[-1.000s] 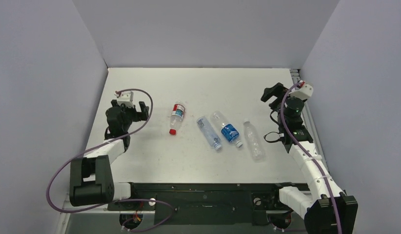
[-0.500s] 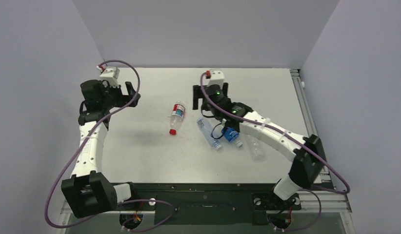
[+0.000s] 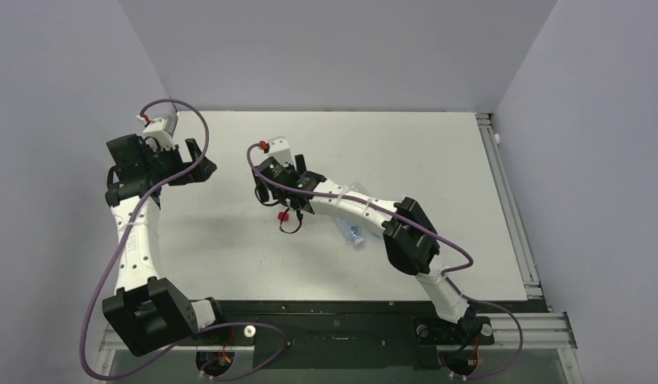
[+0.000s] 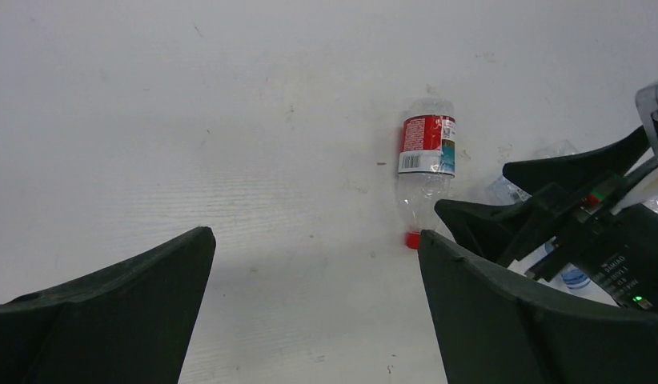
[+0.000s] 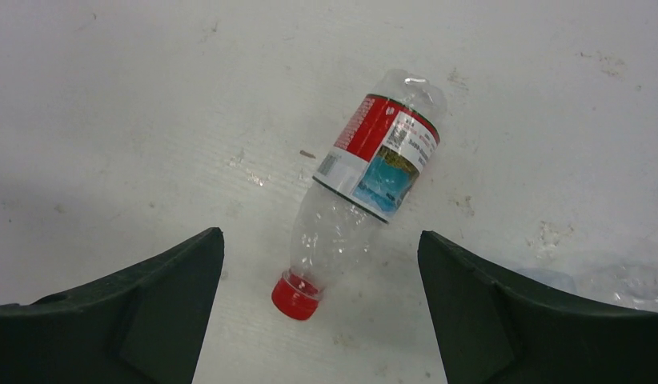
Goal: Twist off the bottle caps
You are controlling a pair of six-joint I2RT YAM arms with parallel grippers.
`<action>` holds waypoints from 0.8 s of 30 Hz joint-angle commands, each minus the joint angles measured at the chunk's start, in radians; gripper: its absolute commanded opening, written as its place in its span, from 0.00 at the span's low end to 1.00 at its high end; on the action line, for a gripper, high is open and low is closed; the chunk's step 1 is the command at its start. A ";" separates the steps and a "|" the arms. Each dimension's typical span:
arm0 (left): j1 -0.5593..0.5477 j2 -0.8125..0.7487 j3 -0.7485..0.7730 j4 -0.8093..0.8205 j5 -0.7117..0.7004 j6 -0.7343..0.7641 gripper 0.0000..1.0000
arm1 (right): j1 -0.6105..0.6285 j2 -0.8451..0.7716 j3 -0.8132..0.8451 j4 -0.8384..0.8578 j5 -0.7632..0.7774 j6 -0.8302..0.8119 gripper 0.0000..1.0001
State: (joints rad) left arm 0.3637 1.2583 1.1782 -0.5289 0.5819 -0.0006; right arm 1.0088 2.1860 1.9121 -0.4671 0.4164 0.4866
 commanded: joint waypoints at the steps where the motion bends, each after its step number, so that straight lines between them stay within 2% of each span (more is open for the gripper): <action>1: 0.009 -0.057 0.018 -0.036 0.022 0.041 0.97 | -0.016 0.075 0.153 -0.055 0.045 0.025 0.86; 10: 0.009 -0.104 0.021 -0.058 0.066 0.061 0.97 | -0.030 0.194 0.196 -0.061 0.139 0.036 0.86; 20: -0.003 -0.081 0.065 -0.087 0.124 0.054 0.97 | -0.034 0.250 0.168 -0.046 0.093 0.041 0.86; 24: -0.019 -0.082 0.068 -0.100 0.120 0.069 0.97 | -0.032 0.233 0.084 -0.009 0.069 0.046 0.81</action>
State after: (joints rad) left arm 0.3603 1.1782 1.1927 -0.6155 0.6689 0.0410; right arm 0.9756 2.4435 2.0487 -0.5152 0.4992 0.5182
